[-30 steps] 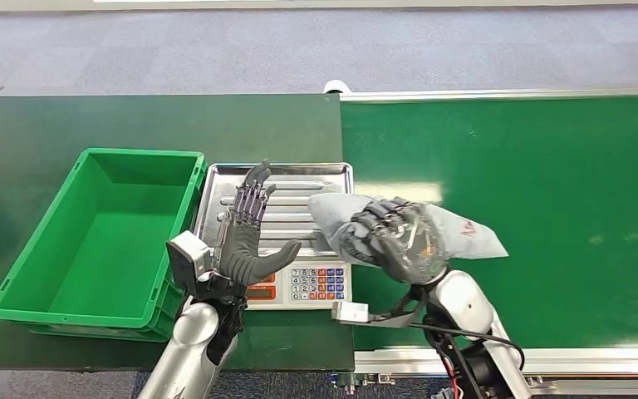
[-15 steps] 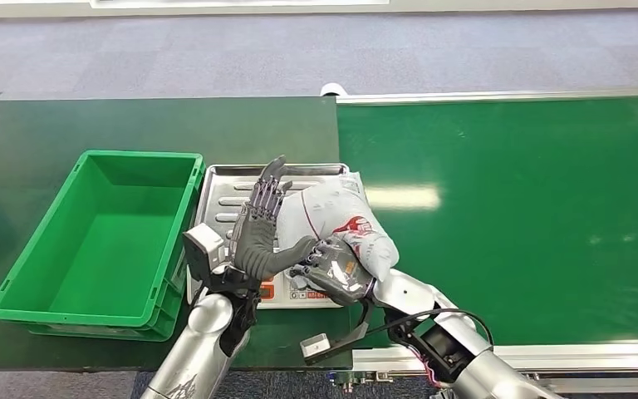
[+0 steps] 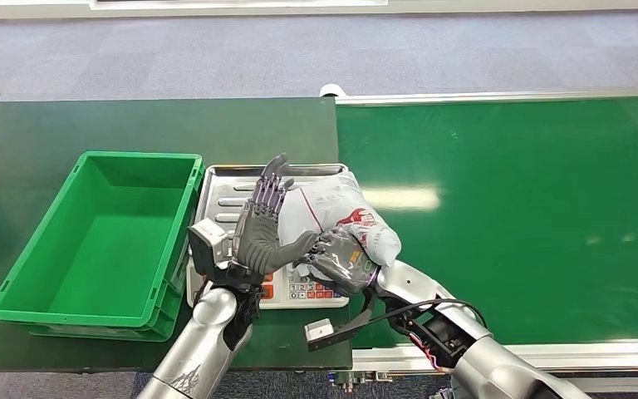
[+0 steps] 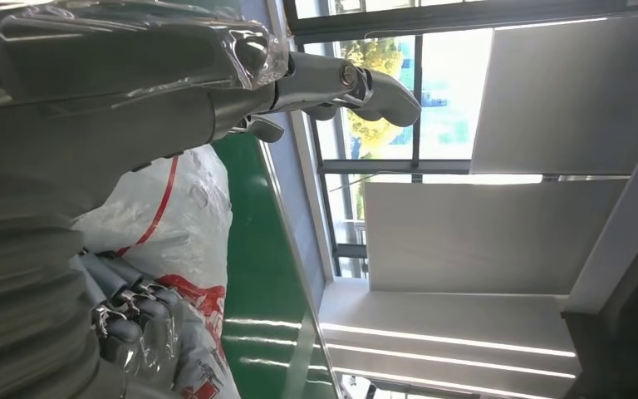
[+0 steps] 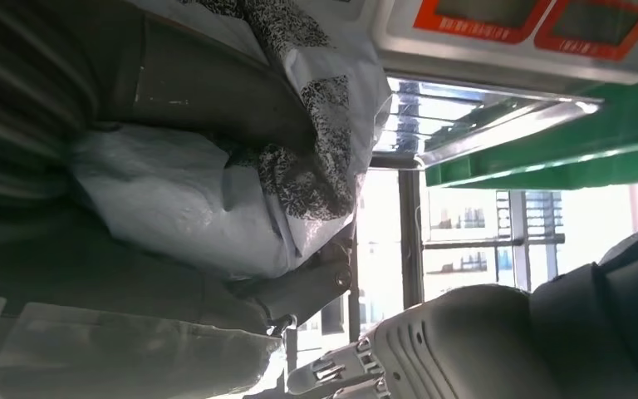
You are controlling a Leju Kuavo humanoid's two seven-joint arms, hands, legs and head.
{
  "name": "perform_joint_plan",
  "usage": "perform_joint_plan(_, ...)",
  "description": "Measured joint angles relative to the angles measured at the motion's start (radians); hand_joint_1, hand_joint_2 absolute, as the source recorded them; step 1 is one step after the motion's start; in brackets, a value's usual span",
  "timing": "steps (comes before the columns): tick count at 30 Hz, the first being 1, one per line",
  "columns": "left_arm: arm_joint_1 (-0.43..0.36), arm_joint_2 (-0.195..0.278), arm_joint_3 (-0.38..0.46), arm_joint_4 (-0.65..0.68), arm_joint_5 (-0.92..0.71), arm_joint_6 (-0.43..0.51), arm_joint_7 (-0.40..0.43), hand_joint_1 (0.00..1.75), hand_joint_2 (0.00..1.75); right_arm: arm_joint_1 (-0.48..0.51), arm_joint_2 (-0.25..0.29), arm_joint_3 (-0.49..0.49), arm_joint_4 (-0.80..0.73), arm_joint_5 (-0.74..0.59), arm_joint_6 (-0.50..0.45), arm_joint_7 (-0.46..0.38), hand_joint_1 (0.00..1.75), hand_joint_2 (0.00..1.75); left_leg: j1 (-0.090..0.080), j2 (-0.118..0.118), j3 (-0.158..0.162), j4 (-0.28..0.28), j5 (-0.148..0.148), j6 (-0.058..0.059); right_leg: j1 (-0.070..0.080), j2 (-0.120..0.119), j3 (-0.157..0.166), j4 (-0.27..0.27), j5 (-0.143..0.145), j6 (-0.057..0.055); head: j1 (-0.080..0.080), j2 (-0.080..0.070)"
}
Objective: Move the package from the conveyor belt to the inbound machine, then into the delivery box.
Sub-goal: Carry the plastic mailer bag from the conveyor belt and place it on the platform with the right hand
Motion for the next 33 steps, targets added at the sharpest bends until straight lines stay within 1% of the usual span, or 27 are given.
perform_joint_plan(3, -0.006, 0.000, 0.001, 0.010, 0.004, 0.003, -0.002, 0.00, 1.75, 0.008, 0.006, -0.017, 0.003, -0.065, -0.021, -0.002, 1.75, 1.75, 0.000, 0.000, -0.001, 0.000, 0.000, 0.000, 0.000, 0.000, -0.001, 0.000, 0.000, 0.000, 0.000, 0.000)
perform_joint_plan(4, -0.008, 0.001, 0.001, 0.012, 0.006, 0.004, -0.002, 0.00, 1.75, 0.014, 0.009, -0.032, 0.001, -0.111, -0.014, -0.011, 1.75, 1.75, 0.000, -0.001, -0.001, 0.000, 0.000, 0.000, 0.000, 0.000, -0.001, 0.000, 0.000, 0.000, 0.000, 0.000)
perform_joint_plan(6, -0.010, 0.003, 0.001, 0.016, 0.011, 0.008, -0.004, 0.00, 1.75, 0.030, 0.017, -0.077, -0.012, -0.233, 0.036, -0.043, 1.75, 1.75, 0.000, -0.001, -0.002, 0.000, 0.000, 0.000, 0.000, 0.000, -0.002, 0.000, 0.000, 0.000, 0.000, 0.000)
perform_joint_plan(8, -0.013, 0.004, 0.002, 0.019, 0.016, 0.013, -0.006, 0.00, 1.75, 0.049, 0.025, -0.131, -0.033, -0.354, 0.111, -0.079, 1.75, 1.75, 0.000, -0.001, -0.003, 0.000, 0.000, 0.000, 0.000, 0.000, -0.003, 0.000, 0.000, 0.000, 0.000, 0.000)
perform_joint_plan(10, -0.015, 0.004, 0.002, 0.022, 0.019, 0.016, -0.006, 0.00, 1.75, 0.065, 0.031, -0.187, -0.056, -0.448, 0.213, -0.108, 1.75, 1.75, 0.000, -0.001, -0.004, 0.000, 0.000, 0.000, 0.000, 0.000, -0.004, 0.000, 0.000, 0.000, 0.000, 0.000)
perform_joint_plan(12, -0.015, 0.004, 0.002, 0.023, 0.021, 0.017, -0.006, 0.00, 1.75, 0.078, 0.036, -0.238, -0.078, -0.528, 0.334, -0.129, 1.75, 1.75, 0.000, -0.001, -0.005, 0.000, 0.000, 0.000, 0.000, 0.000, -0.005, 0.000, 0.000, 0.000, 0.000, 0.000)
perform_joint_plan(14, -0.015, 0.003, 0.002, 0.023, 0.022, 0.019, -0.005, 0.00, 1.75, 0.087, 0.040, -0.278, -0.093, -0.575, 0.437, -0.139, 1.75, 1.75, 0.000, -0.001, -0.006, 0.000, 0.000, 0.000, 0.000, 0.000, -0.005, 0.000, 0.000, 0.000, 0.000, 0.000)
perform_joint_plan(18, -0.015, 0.003, 0.002, 0.022, 0.022, 0.021, 0.006, 0.00, 1.75, 0.098, 0.050, -0.326, -0.102, -0.612, 0.606, -0.144, 1.75, 1.75, 0.000, -0.001, -0.007, 0.000, 0.000, 0.000, 0.000, 0.000, -0.006, 0.000, 0.000, 0.000, 0.000, 0.000)
perform_joint_plan(21, -0.014, 0.002, 0.002, 0.020, 0.017, 0.017, 0.016, 0.00, 1.75, 0.099, 0.056, -0.341, -0.096, -0.620, 0.697, -0.144, 1.75, 1.75, 0.000, -0.001, -0.008, 0.000, 0.000, 0.000, 0.000, 0.000, -0.007, 0.000, 0.000, 0.000, 0.000, 0.000)
perform_joint_plan(25, -0.013, 0.001, 0.002, 0.016, 0.008, 0.010, 0.024, 0.00, 1.75, 0.093, 0.067, -0.342, -0.069, -0.584, 0.753, -0.134, 1.75, 1.75, 0.000, -0.001, -0.008, 0.000, 0.000, 0.000, 0.000, 0.000, -0.007, 0.000, 0.000, 0.000, 0.000, 0.000)
perform_joint_plan(28, -0.013, 0.001, 0.003, 0.014, 0.006, 0.005, 0.027, 0.00, 1.75, 0.084, 0.074, -0.334, -0.045, -0.533, 0.747, -0.108, 1.75, 1.75, 0.000, -0.001, -0.007, 0.000, 0.000, 0.000, 0.000, 0.000, -0.007, 0.000, 0.000, 0.000, 0.000, 0.000)
perform_joint_plan(29, -0.013, 0.001, 0.003, 0.013, 0.005, 0.004, 0.027, 0.00, 1.75, 0.081, 0.077, -0.330, -0.037, -0.515, 0.736, -0.098, 1.58, 1.75, 0.000, -0.001, -0.007, 0.000, 0.000, 0.000, 0.000, 0.000, -0.007, 0.000, 0.000, 0.000, 0.000, 0.000)
perform_joint_plan(30, -0.013, 0.001, 0.003, 0.012, 0.005, 0.004, 0.027, 0.00, 1.75, 0.078, 0.080, -0.325, -0.030, -0.495, 0.718, -0.087, 1.18, 1.75, 0.000, -0.001, -0.007, 0.000, 0.000, 0.000, 0.000, 0.000, -0.007, 0.000, 0.000, 0.000, 0.000, 0.000)
perform_joint_plan(32, -0.012, 0.001, 0.004, 0.008, 0.002, 0.004, 0.029, 0.00, 1.75, 0.071, 0.085, -0.316, -0.018, -0.447, 0.666, -0.064, 0.31, 1.75, 0.000, -0.001, -0.007, 0.000, 0.000, 0.000, 0.000, 0.000, -0.006, 0.000, 0.000, 0.000, 0.000, 0.000)
perform_joint_plan(33, -0.012, 0.001, 0.004, 0.005, 0.000, 0.004, 0.030, 0.00, 1.75, 0.067, 0.087, -0.311, -0.013, -0.419, 0.633, -0.050, 0.05, 1.75, 0.000, -0.001, -0.007, 0.000, 0.000, 0.000, 0.000, 0.000, -0.006, 0.000, 0.000, 0.000, 0.000, 0.000)
